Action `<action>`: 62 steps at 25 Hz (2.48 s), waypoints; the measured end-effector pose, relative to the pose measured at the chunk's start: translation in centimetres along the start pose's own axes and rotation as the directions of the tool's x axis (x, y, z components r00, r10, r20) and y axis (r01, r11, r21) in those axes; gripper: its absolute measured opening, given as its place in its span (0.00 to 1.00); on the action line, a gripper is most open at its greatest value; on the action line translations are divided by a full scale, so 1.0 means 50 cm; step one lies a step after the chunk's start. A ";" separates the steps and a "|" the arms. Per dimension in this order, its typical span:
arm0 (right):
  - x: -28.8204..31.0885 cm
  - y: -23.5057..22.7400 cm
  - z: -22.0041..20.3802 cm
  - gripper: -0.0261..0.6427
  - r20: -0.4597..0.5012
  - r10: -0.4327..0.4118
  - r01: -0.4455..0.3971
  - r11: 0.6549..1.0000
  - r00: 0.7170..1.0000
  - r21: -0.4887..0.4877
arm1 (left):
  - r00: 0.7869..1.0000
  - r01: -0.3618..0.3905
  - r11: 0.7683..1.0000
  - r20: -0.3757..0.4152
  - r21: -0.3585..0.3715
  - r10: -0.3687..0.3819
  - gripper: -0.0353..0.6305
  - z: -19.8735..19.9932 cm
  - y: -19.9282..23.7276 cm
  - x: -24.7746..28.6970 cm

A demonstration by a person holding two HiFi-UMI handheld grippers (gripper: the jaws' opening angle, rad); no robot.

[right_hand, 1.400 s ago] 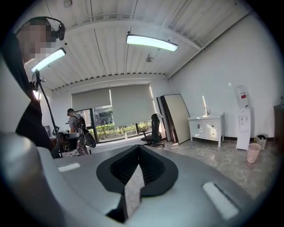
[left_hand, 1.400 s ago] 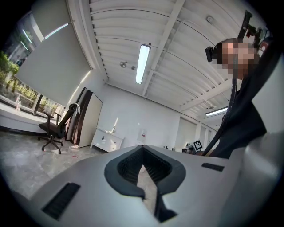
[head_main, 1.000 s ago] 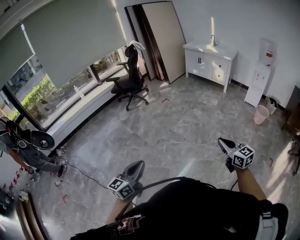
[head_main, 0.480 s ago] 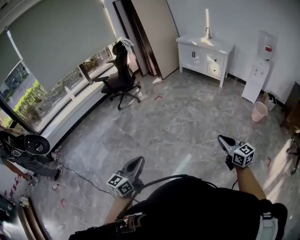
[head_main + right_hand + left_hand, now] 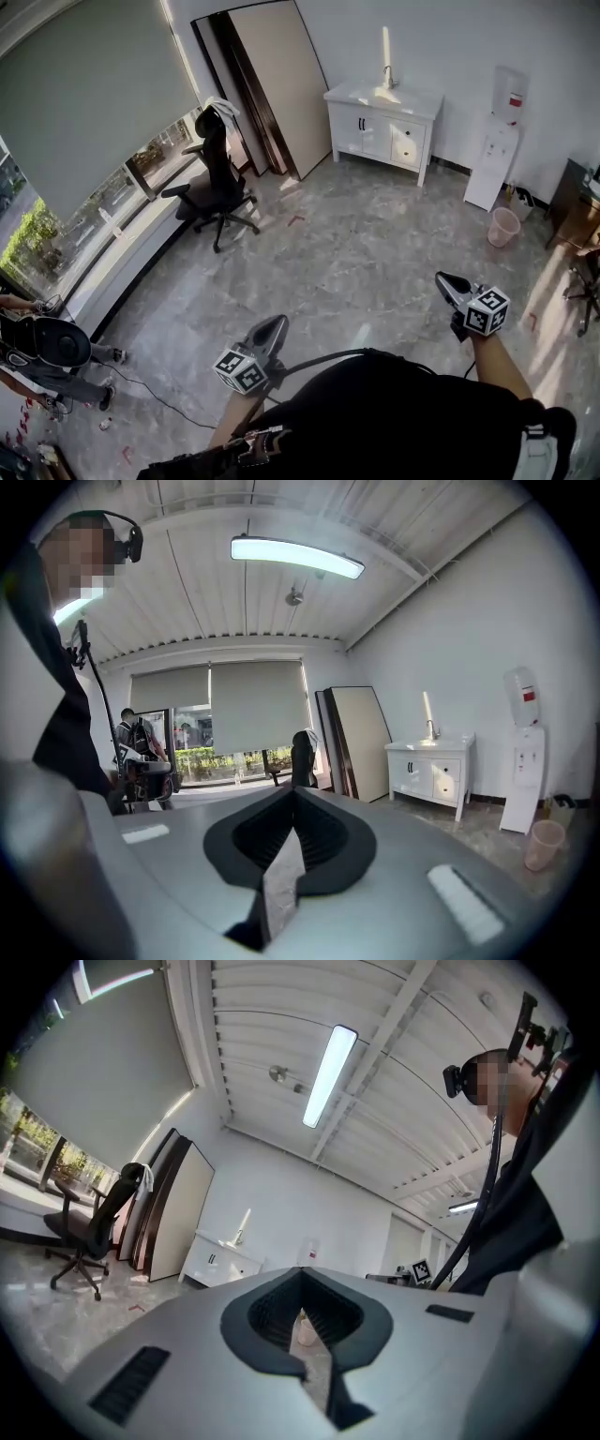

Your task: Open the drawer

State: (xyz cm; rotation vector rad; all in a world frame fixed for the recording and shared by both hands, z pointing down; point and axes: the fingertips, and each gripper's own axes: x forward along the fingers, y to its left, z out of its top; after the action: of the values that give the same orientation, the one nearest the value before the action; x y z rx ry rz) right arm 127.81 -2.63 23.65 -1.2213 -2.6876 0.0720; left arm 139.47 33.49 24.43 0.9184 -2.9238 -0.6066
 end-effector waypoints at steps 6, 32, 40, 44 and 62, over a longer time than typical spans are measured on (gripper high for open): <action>0.167 0.017 0.041 0.04 0.037 -0.037 0.036 0.999 0.999 0.031 | 0.999 0.049 0.999 -0.014 0.022 -0.049 0.05 0.097 0.170 0.041; 0.652 -0.431 0.155 0.04 -0.032 0.175 -0.176 0.984 0.984 -0.013 | 0.991 -0.128 0.992 0.039 0.008 0.128 0.05 0.170 0.471 0.505; 0.725 -0.608 0.181 0.04 -0.040 0.190 -0.190 0.982 0.981 0.011 | 0.992 -0.127 0.992 0.006 0.024 0.127 0.05 0.168 0.482 0.696; 0.757 -0.656 0.173 0.04 -0.052 0.171 -0.170 0.985 0.984 0.018 | 0.991 -0.136 0.991 0.010 0.005 0.136 0.05 0.171 0.542 0.731; 1.230 -0.650 0.309 0.04 0.014 0.031 -0.031 1.000 0.999 0.001 | 0.999 0.030 0.998 -0.014 0.052 -0.029 0.05 0.386 1.054 0.855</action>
State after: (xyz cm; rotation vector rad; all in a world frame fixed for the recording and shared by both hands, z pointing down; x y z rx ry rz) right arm 61.21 22.59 21.69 -1.2665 -2.6804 0.0860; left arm 72.78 56.37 21.86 0.9686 -2.9328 -0.5252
